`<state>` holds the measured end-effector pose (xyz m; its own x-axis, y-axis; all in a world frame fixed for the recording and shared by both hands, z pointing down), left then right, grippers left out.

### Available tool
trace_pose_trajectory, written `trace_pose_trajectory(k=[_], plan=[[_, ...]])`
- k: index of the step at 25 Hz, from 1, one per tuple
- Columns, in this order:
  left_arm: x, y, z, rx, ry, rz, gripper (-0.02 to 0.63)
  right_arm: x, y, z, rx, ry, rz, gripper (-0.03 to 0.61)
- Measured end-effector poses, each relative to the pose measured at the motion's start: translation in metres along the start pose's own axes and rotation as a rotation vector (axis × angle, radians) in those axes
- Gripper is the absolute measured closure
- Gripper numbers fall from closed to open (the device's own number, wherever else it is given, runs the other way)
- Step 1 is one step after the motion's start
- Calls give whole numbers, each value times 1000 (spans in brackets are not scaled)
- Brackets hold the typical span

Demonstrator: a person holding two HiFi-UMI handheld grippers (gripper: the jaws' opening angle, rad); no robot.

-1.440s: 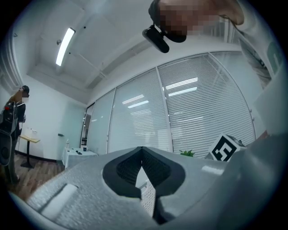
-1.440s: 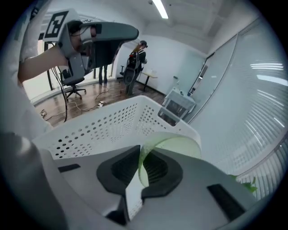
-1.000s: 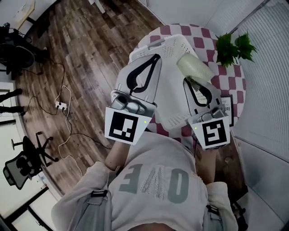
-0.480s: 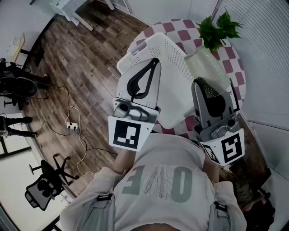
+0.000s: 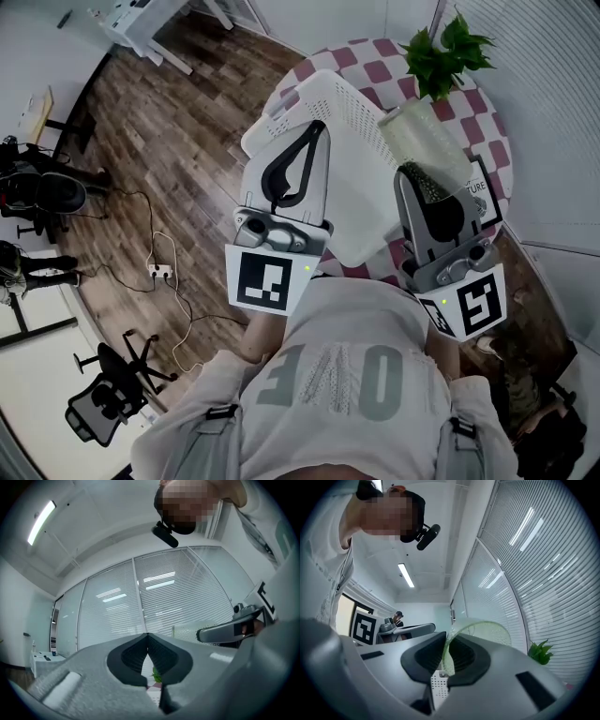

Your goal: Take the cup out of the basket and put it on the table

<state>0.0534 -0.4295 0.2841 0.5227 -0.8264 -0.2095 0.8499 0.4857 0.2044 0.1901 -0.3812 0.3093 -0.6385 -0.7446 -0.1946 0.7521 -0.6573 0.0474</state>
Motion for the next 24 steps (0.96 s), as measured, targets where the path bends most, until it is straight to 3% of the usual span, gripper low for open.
trace_pose_trajectory(k=[24], plan=[[0, -1, 5, 2, -9, -10, 611, 11, -8, 12, -15, -57, -58, 549]])
Point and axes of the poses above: the fingertips, and each gripper's own axes: x forward along the fingers, y to its right, z out of its underside, the point moved 5 cm from there along -x, backward along the fingers, and after that the axes turned 7 degrees about -z, right-handed, at the moved point
